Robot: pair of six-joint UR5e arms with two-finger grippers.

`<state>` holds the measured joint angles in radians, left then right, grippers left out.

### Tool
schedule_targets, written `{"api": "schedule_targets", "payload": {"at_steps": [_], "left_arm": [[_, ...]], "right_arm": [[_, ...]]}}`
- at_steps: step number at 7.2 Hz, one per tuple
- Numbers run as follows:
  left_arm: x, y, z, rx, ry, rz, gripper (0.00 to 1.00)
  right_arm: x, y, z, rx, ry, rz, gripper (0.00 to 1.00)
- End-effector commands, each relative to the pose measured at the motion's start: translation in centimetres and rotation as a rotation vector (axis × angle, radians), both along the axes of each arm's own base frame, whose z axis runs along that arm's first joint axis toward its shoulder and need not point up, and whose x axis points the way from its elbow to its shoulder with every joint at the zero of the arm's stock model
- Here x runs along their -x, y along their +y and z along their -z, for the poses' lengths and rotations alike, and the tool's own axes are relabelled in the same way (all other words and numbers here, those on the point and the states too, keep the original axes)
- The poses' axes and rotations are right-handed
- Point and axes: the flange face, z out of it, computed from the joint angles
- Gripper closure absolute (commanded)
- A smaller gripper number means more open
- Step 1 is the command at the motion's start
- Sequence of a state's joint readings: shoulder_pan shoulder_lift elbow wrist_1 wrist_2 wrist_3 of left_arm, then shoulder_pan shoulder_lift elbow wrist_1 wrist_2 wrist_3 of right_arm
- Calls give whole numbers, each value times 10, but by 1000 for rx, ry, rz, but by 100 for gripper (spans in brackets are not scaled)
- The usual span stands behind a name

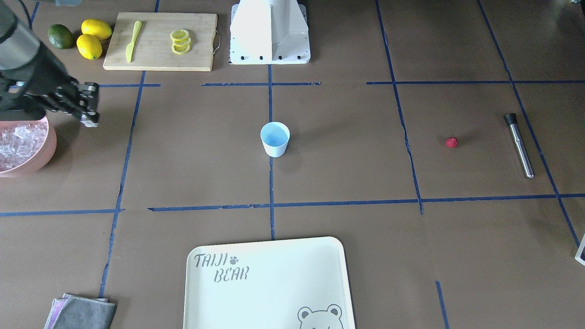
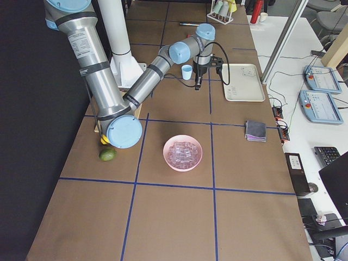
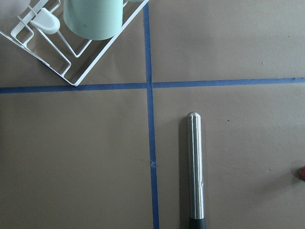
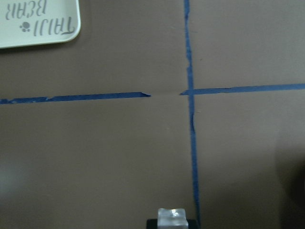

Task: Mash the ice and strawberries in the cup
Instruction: 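Carry the ice cube with the right gripper over the light-blue cup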

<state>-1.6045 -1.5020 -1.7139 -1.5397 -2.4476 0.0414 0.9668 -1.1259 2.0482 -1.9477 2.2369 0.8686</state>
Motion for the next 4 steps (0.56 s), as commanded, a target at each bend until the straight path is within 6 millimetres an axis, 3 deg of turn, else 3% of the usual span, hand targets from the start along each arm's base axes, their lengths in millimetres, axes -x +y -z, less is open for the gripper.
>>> {"api": "schedule_targets", "payload": {"at_steps": [1,2,3,4], "left_arm": [[1,-2,6,-15,-9,0,0],[1,-3,12,-26,-9,1,0],[1,-3,14,-29,-11,2,0],[1,-1,16,-32,-11,2,0]], "right_arm": [[143,53,94,11,7,-41,98],[209,74,120,-1,46,-79,98],[267,88,133,23,62,-58,98],[303,100,132,6,89,-73,98]]}}
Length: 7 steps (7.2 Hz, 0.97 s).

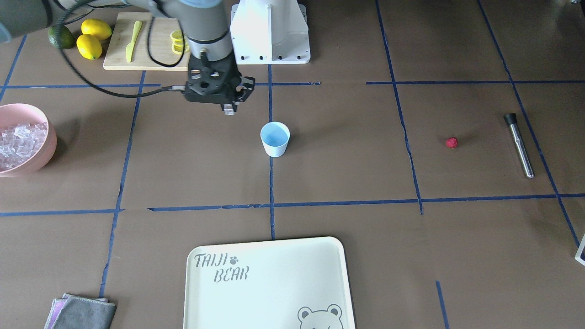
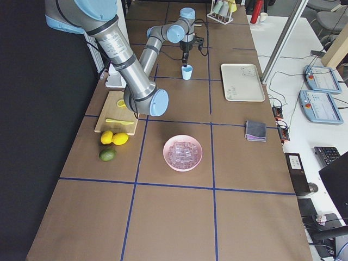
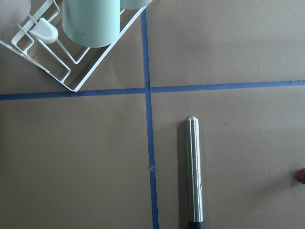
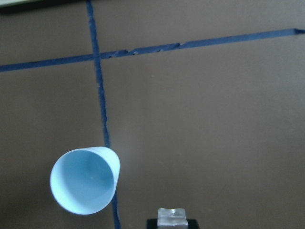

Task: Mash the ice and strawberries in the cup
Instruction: 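Carry the ice cube with the right gripper over the light-blue cup, then lower the right gripper into the cup and release the ice cube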

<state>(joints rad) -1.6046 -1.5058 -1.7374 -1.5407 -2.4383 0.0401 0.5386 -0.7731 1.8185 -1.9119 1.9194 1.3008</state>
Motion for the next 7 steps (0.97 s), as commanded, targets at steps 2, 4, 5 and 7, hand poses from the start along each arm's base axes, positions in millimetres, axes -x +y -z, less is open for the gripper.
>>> {"api": "schedule_targets", "payload": {"at_steps": [2,4,5,7], "left_arm": [[0,2,4,-7,-1,0,0],[0,2,6,-11,-1,0,0],[0,2,6,-11,-1,0,0],[0,2,6,-10,-1,0,0]], "right_arm": [[82,21,3,-21,30,-19,98],[96,12,14,-25,45,-31,98],[100,8,10,-42,47,-44,98],[106,3,6,-55,41,-52,98]]}}
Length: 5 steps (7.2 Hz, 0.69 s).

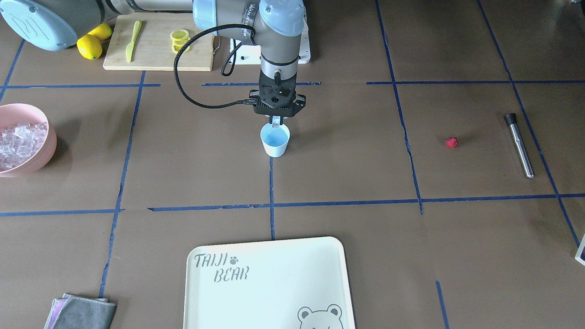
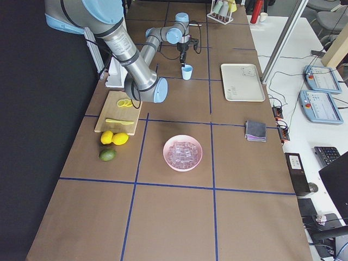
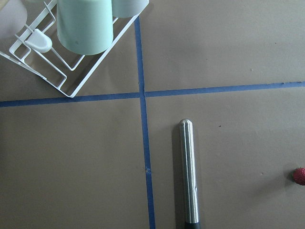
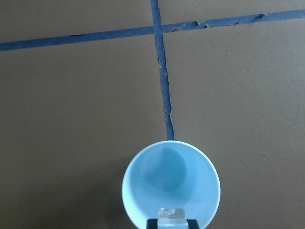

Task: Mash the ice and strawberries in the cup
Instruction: 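Lower the right gripper into the cup and release the ice cube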

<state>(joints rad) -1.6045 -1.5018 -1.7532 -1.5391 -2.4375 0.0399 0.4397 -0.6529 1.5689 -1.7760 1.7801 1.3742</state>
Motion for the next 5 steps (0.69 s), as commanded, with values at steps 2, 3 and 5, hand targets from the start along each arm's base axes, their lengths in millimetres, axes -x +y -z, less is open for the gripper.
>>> {"api": "schedule_targets", "payload": {"at_steps": [2,3,5], "left_arm": [[0,-1,1,-3,0,0,0],[0,0,1,-3,0,0,0],[0,-1,4,-6,0,0,0]], "right_arm": [[3,-3,-2,-9,1,-6,92],[2,-4,-3,-6,4,-9,79],[1,-6,-3,-7,2,-12,47]]}}
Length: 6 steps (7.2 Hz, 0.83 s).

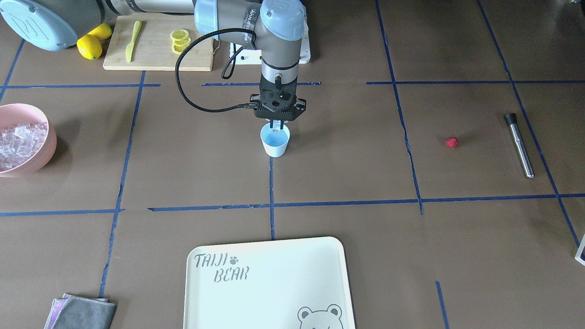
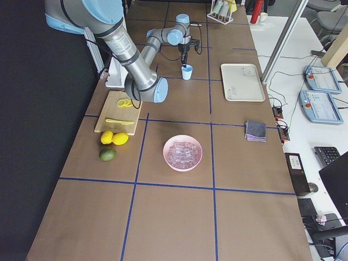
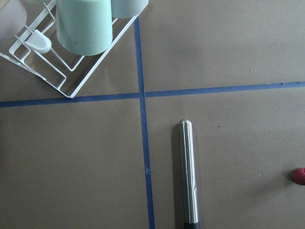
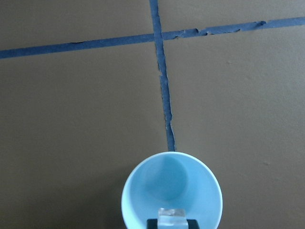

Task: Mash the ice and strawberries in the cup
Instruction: 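Lower the right gripper into the cup and release the ice cube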

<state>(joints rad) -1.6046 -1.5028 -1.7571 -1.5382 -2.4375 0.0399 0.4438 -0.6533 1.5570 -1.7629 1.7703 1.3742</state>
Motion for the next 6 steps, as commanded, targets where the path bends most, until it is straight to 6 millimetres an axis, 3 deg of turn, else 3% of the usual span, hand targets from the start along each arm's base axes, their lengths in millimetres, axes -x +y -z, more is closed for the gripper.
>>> {"api": "schedule_targets", "payload": {"at_steps": [1,3,5,6], "left_arm": [[0,-1,1,0,0,0,0],[0,-1,2,-2,0,0,0],[0,0,5,-6,0,0,0],[0,0,5,-6,0,0,0]], "right_arm": [[-1,-2,1,-1,-3,-3,40],[-2,-2,2,-3,-6,-4,33],[-8,-7,6,-7,-14,-13,2],[-12,-10,9,-8,-20,-21,1]]}}
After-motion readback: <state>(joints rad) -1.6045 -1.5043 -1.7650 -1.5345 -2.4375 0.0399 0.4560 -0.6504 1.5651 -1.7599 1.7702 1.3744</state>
